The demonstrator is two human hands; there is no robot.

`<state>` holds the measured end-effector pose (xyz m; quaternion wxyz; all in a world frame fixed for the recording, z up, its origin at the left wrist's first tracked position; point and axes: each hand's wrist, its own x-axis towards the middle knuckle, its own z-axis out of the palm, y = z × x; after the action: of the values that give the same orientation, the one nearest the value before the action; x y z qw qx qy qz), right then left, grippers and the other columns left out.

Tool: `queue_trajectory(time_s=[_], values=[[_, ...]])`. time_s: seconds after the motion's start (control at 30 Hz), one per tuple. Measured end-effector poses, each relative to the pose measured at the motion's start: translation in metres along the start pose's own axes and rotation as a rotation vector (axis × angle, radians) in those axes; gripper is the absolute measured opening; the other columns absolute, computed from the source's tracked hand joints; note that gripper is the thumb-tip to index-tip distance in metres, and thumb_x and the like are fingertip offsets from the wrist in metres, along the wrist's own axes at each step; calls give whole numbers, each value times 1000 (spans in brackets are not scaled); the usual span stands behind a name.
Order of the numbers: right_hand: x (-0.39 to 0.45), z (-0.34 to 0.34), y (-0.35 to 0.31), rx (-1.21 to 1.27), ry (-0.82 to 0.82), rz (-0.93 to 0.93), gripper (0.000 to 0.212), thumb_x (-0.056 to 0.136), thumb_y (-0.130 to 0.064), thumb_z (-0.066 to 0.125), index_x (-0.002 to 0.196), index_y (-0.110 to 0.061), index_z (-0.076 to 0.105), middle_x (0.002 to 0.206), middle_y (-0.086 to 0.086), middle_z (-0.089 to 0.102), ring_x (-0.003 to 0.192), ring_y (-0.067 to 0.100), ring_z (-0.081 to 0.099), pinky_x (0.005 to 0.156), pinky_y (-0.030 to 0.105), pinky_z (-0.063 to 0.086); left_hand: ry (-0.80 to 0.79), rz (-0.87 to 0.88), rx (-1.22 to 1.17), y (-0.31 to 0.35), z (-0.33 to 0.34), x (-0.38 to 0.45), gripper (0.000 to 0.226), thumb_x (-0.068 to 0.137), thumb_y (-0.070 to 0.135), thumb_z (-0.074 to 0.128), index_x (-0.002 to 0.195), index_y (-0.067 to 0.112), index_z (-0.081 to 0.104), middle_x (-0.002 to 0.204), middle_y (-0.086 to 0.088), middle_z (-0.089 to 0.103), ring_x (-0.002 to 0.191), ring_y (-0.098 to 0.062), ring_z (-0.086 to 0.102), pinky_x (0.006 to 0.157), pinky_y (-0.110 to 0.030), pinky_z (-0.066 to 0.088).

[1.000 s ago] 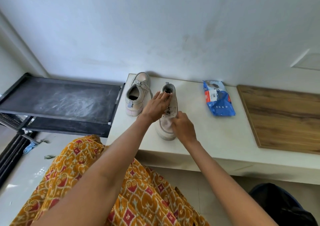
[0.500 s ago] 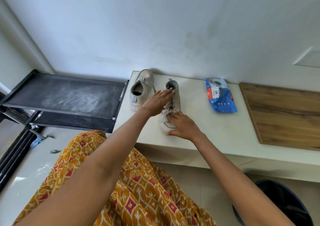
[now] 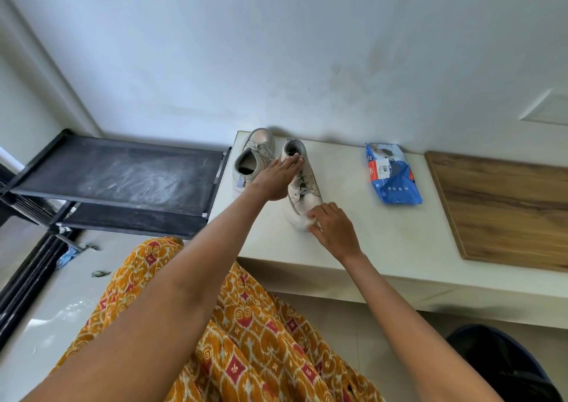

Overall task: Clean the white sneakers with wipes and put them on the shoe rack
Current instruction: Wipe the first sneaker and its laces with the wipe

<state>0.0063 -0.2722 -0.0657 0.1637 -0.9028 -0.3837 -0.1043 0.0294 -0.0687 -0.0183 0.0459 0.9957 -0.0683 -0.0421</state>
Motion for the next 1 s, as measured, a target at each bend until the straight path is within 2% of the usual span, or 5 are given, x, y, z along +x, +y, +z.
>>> queue_trajectory(time_s=[0.23,0.37,0.57,0.77,1.0], values=[[16,10,-12,-58,-343,-41,68,92,-31,56,145,-3,25,153,15,24,143,29,19,116,32,6,22,-15,-33,2,3,0,79,86,-2,41,151,12,-2,159,-5,-5,146,-18,3,118,-33,1],[16,3,0,-108,-186,-168,58,60,-21,87,111,-4,66,114,13,68,104,27,65,82,35,54,23,-4,-36,1,3,-1,82,85,-1,45,151,12,-2,159,-5,-4,146,-18,4,118,-34,3],[15,-2,-1,-162,36,-260,26,65,-17,84,73,-12,60,72,3,61,67,18,59,51,25,48,20,0,-47,0,6,-2,81,84,0,43,151,12,-1,159,-5,-5,146,-18,3,119,-35,3],[9,8,0,70,-296,221,81,88,-57,47,150,-18,14,157,7,15,143,23,19,111,38,29,32,-13,-93,4,10,-3,81,83,1,43,151,12,0,159,-4,-5,146,-17,2,119,-36,3],[-19,9,8,43,-329,18,80,87,-68,14,150,-22,-4,157,-5,-10,144,11,-9,118,32,16,34,-31,-93,4,10,-3,78,85,6,42,151,12,0,159,-4,-5,146,-16,1,119,-36,2]])
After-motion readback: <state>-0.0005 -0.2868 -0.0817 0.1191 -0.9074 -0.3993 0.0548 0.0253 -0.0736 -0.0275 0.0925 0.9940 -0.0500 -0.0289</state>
